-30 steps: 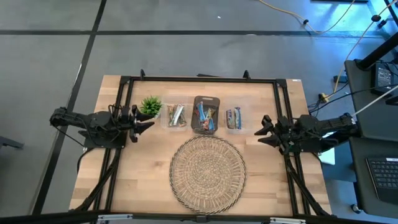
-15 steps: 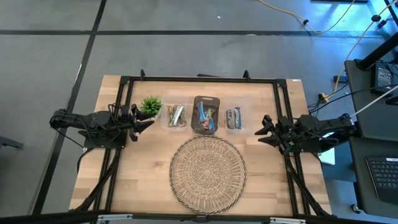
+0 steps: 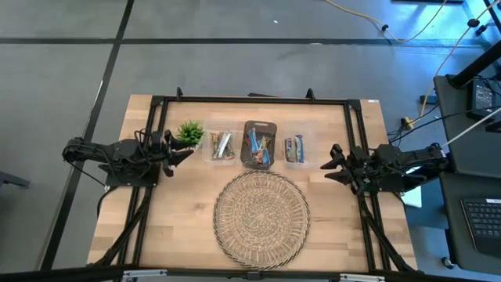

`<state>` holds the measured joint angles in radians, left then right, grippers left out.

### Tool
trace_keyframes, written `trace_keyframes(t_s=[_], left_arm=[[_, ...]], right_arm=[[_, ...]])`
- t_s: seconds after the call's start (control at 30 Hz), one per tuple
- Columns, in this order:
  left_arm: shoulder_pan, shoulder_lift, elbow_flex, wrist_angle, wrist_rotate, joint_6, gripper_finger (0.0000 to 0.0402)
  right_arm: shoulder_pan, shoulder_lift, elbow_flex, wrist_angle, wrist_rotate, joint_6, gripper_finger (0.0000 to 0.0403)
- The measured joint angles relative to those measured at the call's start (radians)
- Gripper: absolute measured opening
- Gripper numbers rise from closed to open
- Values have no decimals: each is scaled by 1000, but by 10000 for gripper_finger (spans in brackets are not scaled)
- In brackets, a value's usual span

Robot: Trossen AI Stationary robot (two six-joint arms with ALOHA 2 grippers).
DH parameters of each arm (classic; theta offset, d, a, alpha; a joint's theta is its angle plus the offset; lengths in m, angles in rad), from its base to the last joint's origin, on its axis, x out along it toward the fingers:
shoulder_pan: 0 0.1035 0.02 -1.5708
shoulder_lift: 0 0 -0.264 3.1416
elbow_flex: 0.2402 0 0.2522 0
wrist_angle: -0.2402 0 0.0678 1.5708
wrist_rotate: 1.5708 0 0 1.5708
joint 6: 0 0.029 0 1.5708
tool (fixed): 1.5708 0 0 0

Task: Pick and place Granola Bars by type
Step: Return to Home Position

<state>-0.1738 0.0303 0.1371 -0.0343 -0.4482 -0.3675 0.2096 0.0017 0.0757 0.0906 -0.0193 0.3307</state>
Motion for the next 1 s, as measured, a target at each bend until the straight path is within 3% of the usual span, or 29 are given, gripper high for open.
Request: trace_keyframes(t_s=[0.37,0.53,1.0], left_arm=[[0,0,-6,7,-39,52,182],[0,0,-127,176,-5,58,181],[0,7,-129,104,-3,75,182]], right_arm=[[0,0,0,-6,0,-25,155],[0,0,1,-6,0,-25,155],[0,0,2,-60,0,-48,155]])
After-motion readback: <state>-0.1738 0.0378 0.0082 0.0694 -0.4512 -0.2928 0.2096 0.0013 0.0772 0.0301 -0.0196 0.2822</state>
